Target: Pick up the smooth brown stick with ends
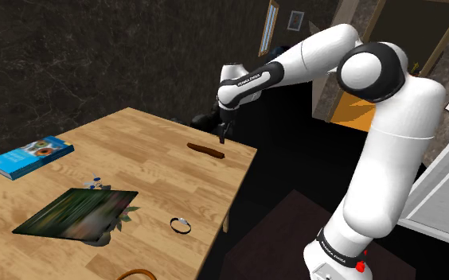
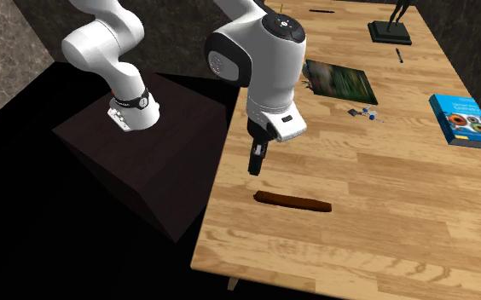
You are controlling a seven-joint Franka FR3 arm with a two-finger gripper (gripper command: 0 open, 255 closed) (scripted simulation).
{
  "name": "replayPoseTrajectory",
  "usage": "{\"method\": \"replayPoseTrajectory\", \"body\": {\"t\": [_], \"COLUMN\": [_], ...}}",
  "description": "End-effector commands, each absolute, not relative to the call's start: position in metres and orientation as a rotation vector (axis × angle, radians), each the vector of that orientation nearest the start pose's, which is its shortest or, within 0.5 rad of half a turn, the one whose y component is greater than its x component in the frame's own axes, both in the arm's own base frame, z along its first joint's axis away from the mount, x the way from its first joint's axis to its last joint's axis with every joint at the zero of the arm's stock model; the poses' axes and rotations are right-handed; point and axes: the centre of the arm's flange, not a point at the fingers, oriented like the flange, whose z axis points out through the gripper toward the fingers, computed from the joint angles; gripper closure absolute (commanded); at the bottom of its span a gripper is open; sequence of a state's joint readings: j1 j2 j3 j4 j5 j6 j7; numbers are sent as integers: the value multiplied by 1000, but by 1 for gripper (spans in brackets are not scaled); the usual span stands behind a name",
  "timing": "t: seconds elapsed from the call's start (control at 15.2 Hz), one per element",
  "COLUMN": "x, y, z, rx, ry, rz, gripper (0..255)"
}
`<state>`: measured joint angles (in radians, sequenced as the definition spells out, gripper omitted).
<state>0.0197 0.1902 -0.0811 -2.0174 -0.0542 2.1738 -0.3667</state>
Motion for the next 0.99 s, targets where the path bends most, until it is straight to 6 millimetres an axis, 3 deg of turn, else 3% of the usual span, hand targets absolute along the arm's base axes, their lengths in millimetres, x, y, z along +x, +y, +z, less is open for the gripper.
{"method": "replayPoseTrajectory", "body": {"t": [0.0,0.59,0.92], "x": [602,694,700], "y": [-37,-31,-30], "z": [335,263,237], "rx": [-3137,-3091,-3088], "ry": [-561,-668,-674], "rz": [66,44,43], "gripper": [0,0,0]}}
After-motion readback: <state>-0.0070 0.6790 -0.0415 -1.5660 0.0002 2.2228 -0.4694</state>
